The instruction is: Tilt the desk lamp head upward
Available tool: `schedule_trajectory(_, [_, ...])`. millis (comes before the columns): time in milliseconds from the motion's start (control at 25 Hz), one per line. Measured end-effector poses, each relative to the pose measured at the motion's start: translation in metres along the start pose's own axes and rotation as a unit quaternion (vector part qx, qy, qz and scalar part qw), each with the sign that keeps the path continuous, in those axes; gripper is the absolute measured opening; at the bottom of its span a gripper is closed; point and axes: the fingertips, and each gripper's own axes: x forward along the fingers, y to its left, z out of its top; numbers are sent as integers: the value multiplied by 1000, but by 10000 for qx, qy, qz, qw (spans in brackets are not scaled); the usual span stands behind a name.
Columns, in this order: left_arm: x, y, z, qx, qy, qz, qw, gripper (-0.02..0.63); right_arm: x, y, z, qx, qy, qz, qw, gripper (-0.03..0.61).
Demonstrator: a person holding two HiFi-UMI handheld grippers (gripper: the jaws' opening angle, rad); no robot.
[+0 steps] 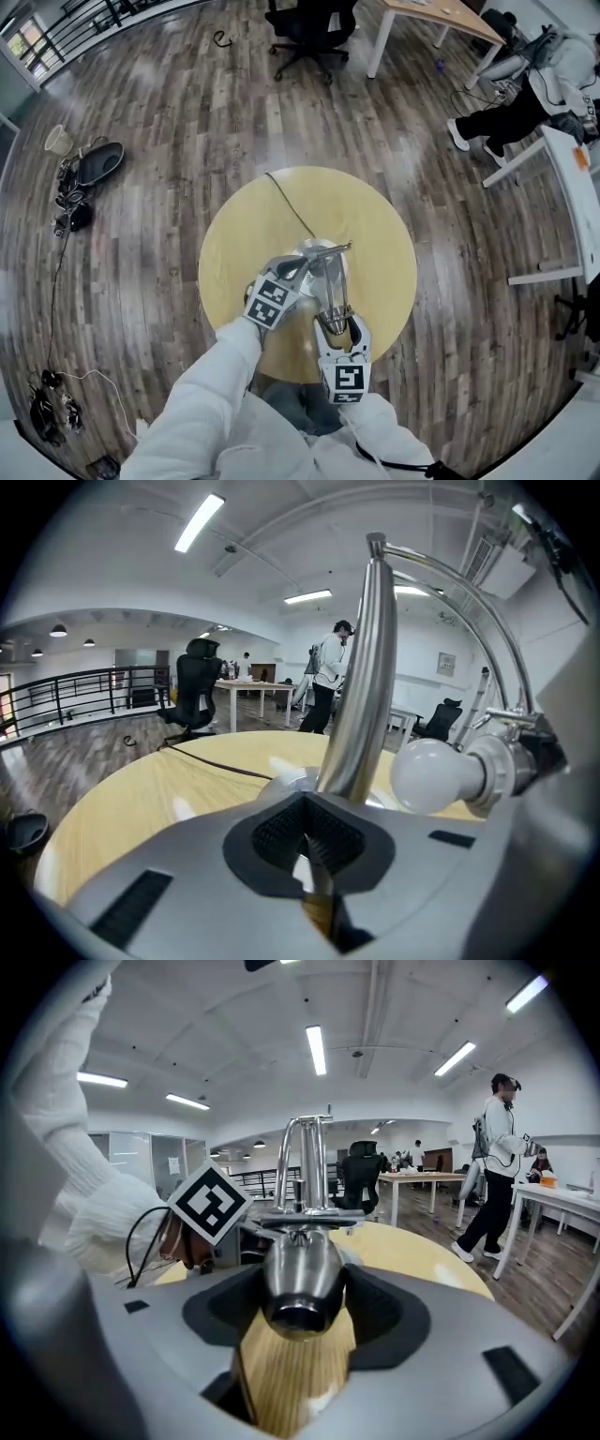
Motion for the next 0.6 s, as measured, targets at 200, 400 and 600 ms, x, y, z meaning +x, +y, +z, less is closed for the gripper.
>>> schedule_trajectory(200, [3,-2,-16,2,187,-86,9998,-2,-2,0,-3,-36,124,-11,9999,278])
schedule_trajectory(400, [6,-2,-17,435,343,-158,9983,-3,-10,0,1,-15,197,-69,9998,278])
schedule_trajectory(600, [6,-4,-22,500,644,-248,9964,-2,-28,1,6,-21,296,-61,9995,278])
